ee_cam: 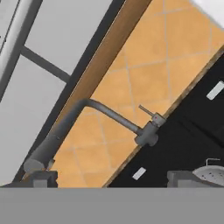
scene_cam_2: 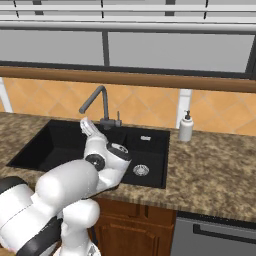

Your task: Put the colander in the sink, put the apple, mango in the colander, and turn on the sink faucet and pour water over the colander.

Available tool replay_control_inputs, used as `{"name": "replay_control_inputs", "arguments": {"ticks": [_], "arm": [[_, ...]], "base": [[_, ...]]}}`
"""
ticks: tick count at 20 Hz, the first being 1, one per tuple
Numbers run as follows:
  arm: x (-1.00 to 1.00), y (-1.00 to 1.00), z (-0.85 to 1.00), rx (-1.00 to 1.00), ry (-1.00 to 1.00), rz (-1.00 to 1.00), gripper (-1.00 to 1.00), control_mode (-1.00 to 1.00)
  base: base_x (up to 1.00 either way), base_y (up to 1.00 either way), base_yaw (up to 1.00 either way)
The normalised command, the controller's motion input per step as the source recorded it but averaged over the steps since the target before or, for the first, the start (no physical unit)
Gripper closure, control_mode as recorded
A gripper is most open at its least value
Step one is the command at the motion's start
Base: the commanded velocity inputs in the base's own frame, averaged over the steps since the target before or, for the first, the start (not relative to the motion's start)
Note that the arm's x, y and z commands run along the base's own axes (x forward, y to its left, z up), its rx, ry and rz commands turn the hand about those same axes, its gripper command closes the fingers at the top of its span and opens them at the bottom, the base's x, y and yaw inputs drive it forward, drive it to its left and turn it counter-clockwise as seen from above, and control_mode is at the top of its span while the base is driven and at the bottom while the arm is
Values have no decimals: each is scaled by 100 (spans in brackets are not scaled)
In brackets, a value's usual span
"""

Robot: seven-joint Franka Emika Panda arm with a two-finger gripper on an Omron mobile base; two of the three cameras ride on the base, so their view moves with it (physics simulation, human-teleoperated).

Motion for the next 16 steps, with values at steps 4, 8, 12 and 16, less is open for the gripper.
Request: {"name": "replay_control_inputs", "arguments": {"ticks": [4,8,12,16], "arm": [[-1,-54,25,56,1,-15,-100,-100],[0,-30,73,73,12,-12,-100,-100],[0,-37,78,77,24,-5,-100,-100],[0,-41,68,73,34,0,-100,-100]], "base": [[0,0,0],[0,0,0],[0,0,0],[0,0,0]]}}
